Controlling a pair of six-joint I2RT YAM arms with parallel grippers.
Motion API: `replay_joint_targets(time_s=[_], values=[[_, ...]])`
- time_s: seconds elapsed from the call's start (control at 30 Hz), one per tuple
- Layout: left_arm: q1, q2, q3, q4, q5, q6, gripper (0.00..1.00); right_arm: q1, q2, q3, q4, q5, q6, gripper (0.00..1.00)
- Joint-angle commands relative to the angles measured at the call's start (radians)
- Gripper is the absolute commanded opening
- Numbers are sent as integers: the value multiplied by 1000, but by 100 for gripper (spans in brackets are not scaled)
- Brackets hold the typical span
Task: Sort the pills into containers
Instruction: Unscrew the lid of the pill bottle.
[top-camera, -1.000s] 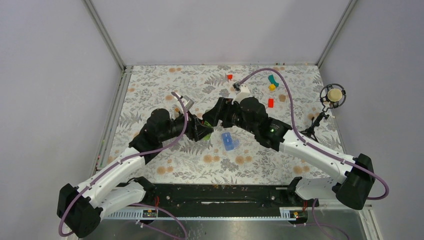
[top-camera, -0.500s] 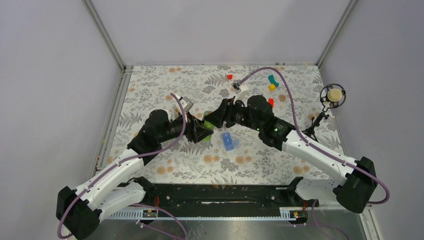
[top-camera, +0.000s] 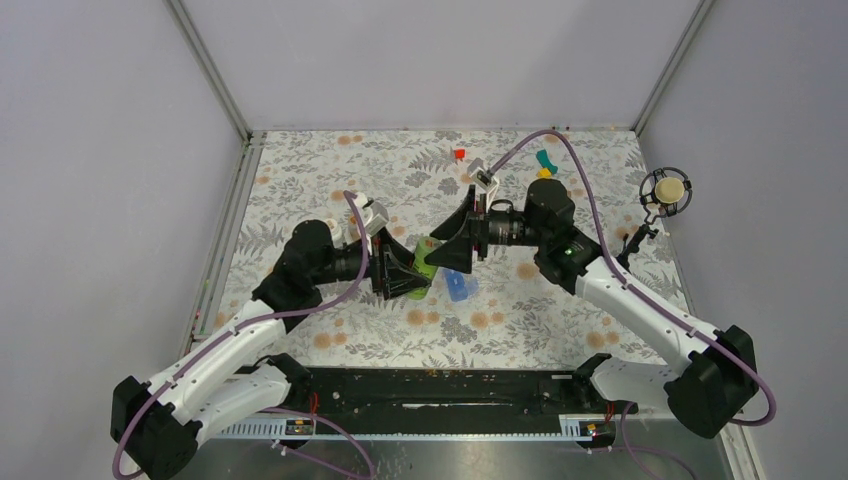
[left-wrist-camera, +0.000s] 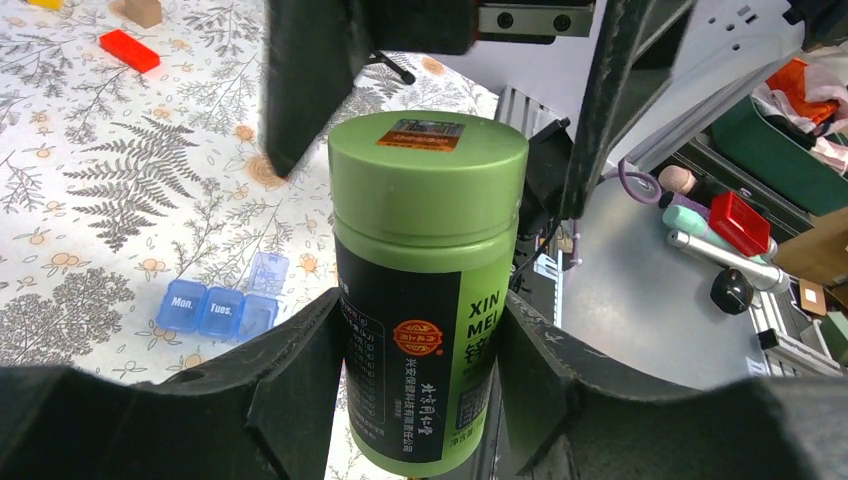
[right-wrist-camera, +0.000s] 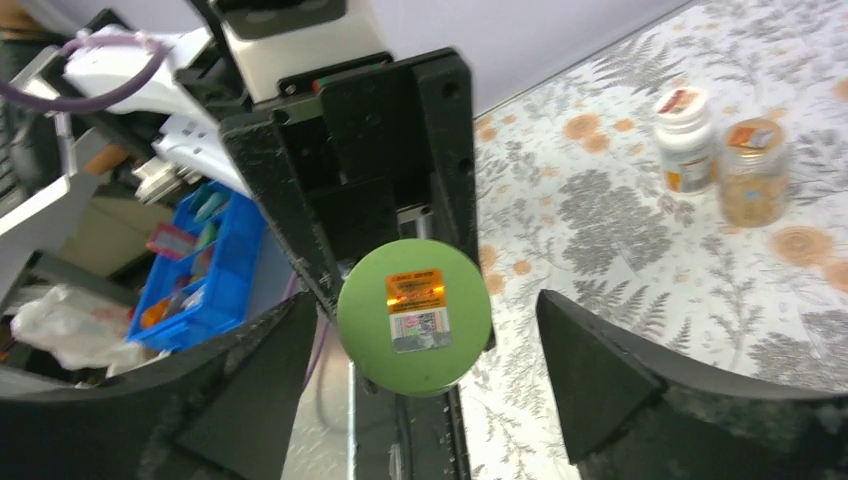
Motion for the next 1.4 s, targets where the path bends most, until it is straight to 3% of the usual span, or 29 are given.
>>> replay_joint_targets(time_s=[0.0,0.23,0.47,0.7,0.8,0.83,0.87,0.97,1.2,1.3,1.33,1.37], values=[[11,-20,31,61,-52,10,0,0,-16,65,-91,217,-9,97],[10,-26,27,43,-147,39,0,109,-43,68,-228,642,187,100],[10,3,47,-3,-208,55,0,194,-25,121,-291,785,213,97],[11,18,41,-2,-187,50,0,192,-45,82,-194,749,195,55],[10,24,36,11,-166,44,0,184,-49,93,-175,572,93,39],[10,28,37,7,-158,44,0,183,-53,94,-179,522,47,22],[10,30,38,7,-146,46,0,182,-58,93,-190,474,3,13],[10,37,38,21,-101,47,0,162,-80,87,-263,375,-134,1],[10,55,66,27,57,44,0,-37,-82,75,-409,-37,-314,9],[10,57,77,30,113,44,0,-83,-59,106,-479,-132,-371,14],[10,57,80,30,122,45,0,-89,-50,121,-504,-150,-391,20],[10,56,81,29,124,46,0,-89,-44,135,-526,-154,-413,37]])
